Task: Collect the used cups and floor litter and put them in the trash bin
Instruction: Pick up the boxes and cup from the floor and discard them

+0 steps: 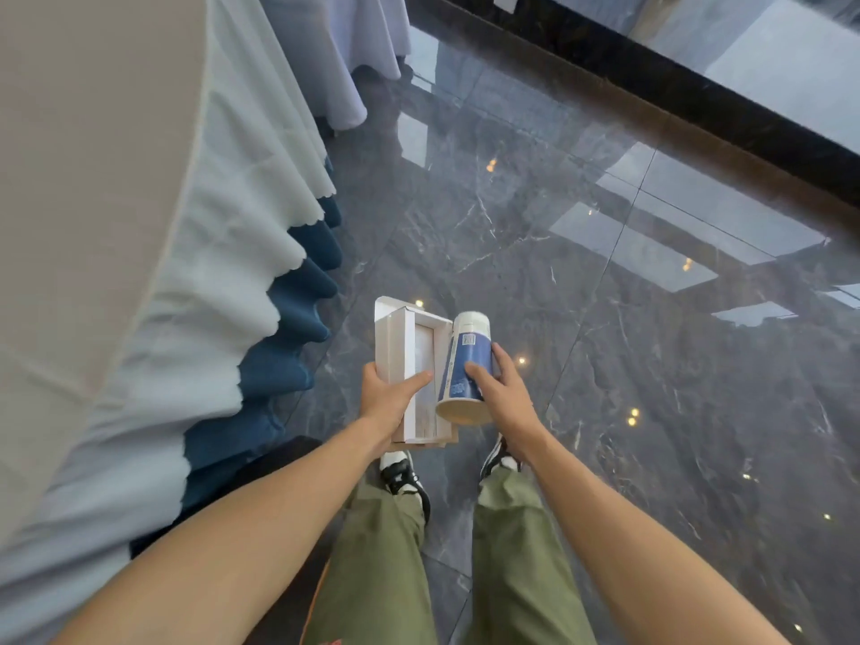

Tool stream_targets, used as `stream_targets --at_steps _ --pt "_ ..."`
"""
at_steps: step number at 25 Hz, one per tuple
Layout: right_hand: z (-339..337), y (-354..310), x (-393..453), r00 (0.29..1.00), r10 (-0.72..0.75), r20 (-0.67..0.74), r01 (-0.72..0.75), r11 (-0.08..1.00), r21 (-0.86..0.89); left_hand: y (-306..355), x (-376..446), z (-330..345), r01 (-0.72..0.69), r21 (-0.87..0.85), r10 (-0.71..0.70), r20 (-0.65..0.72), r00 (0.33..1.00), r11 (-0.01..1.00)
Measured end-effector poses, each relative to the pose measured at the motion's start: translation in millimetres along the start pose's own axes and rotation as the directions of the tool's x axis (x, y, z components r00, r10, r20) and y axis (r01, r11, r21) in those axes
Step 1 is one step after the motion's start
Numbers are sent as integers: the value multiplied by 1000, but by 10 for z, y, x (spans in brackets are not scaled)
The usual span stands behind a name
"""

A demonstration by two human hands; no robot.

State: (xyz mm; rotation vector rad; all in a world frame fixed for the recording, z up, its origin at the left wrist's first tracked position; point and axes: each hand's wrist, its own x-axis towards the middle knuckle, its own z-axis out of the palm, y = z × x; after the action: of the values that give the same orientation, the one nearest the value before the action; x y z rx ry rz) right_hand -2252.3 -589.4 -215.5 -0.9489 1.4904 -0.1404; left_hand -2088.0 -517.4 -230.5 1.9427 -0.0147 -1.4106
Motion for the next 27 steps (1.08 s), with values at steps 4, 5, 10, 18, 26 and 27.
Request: stream_targets --at_steps 4,5,10,18,26,27 --pt "377 -109 -818 994 46 -98 -48 999 -20 2 -645 -568 -15 4 15 -26 1000 1000" --pt "457 -116 -936 996 26 -81 -29 999 -40 -36 -729 -671 -22 4 22 -42 999 1000" --pt "812 181 -1612 994 -49 94 62 988 -141 -498 -1251 -1063 18 -5 -19 -77 997 1000" --pt "1367 1221 -2734 963 -41 266 77 989 -128 -1598 -2139 -1846 -30 23 32 -90 995 999" --pt "1989 1893 -3327 978 110 175 -106 994 -31 -2606 -2653 -2891 101 -42 -108 -244 964 994" --pt "2082 1936 -3321 980 129 148 -128 992 -18 -2693 -2631 -3057 107 -52 -117 -268 956 993"
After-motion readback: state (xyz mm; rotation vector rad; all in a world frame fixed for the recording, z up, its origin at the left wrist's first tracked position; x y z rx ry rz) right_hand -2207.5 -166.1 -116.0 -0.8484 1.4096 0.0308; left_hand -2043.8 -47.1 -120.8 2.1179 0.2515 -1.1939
